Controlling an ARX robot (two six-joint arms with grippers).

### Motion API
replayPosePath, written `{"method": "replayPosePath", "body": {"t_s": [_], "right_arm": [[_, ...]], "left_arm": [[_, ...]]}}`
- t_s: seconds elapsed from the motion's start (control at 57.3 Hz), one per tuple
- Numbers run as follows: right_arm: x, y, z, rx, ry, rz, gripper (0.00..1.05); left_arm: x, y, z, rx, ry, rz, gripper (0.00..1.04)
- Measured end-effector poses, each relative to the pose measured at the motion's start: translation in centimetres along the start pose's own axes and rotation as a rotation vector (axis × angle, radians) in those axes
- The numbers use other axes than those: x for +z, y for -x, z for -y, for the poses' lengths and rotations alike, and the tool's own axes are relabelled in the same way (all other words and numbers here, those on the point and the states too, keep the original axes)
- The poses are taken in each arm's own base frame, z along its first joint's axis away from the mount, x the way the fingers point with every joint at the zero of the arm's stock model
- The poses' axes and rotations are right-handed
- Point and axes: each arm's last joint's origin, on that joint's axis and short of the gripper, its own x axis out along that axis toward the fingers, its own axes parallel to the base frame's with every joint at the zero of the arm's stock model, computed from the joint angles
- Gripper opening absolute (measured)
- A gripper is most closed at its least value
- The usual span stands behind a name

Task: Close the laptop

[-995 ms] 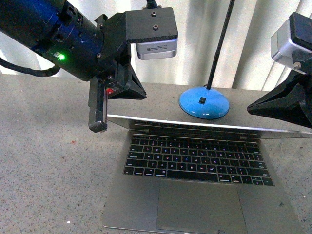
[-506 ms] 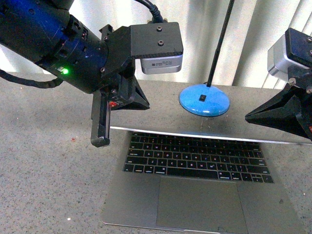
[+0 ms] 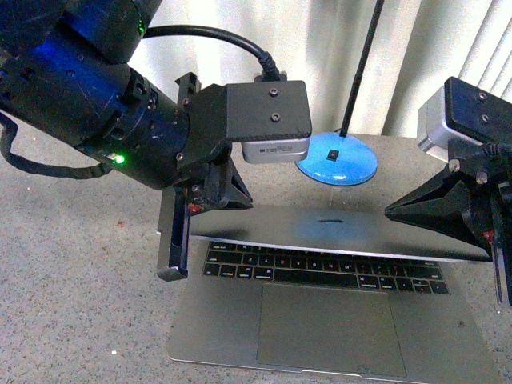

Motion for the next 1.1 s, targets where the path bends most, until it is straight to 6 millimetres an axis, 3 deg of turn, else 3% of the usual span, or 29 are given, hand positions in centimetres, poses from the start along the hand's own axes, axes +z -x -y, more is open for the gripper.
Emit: {"method": "replayPosePath", "body": {"t_s": [0.891, 1.1], "right_arm": [[-4.2, -3.3, -4.0, 0.071, -0.111, 0.000, 0.03], [-4.6, -3.4, -4.5, 0.084, -0.126, -0.012, 0.03]], "left_arm": [[-1.8, -4.5, 6.0, -0.129, 0.025, -0.013, 0.04], [-2.0, -5.0, 6.6, -0.146, 0.028, -0.023, 0.04]]}}
